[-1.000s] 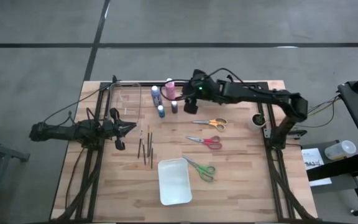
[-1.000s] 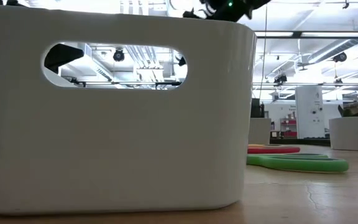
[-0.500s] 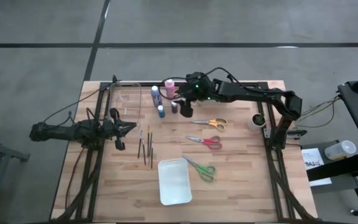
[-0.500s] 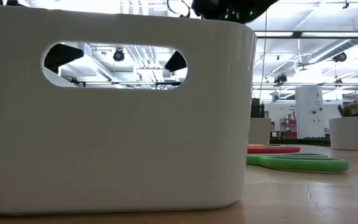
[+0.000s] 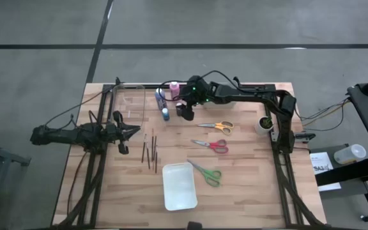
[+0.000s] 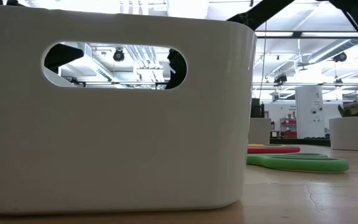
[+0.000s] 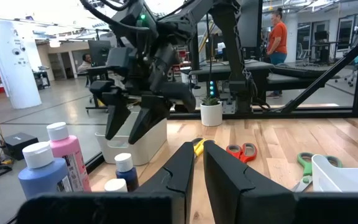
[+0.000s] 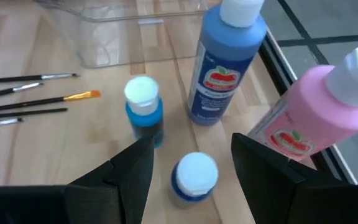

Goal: Pick & Place Paint Supplies
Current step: Put the small dark blue paint bottle into the gray bin

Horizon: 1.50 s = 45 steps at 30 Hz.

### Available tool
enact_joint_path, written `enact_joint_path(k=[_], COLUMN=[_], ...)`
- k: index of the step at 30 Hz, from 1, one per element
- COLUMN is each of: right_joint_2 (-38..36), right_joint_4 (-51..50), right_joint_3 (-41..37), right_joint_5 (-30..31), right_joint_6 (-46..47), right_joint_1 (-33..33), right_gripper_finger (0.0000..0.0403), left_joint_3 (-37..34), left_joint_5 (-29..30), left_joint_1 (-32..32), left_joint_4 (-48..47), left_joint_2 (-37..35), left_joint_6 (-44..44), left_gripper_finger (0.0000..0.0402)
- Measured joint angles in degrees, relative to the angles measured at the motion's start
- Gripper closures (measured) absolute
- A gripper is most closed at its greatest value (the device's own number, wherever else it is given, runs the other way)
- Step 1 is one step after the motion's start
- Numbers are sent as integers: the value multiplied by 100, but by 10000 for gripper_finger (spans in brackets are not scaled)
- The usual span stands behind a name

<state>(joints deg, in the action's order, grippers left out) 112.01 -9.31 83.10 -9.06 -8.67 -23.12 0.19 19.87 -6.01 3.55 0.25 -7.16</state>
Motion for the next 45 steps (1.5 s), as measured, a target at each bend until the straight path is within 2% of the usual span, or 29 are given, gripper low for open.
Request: enact_joint_path(k=[14,37,45], right_joint_2=[328,330,330], right_joint_4=[113,-66,421], right_joint_3=[3,-128,-355], right_joint_5=[7,17,15], right_joint_6=[-205,-69,-50], right_joint_1=[-50,-117,-121], right_gripper_finger=[191,190,190], left_joint_3=[0,0,0], left_joint_5=[-1,0,0], left_joint_1=[1,-1,1], left_joint_4=[0,2,1], left_joint_2=[0,0,-1], left_joint_6=[0,0,0], left_gripper_finger=[354,354,354])
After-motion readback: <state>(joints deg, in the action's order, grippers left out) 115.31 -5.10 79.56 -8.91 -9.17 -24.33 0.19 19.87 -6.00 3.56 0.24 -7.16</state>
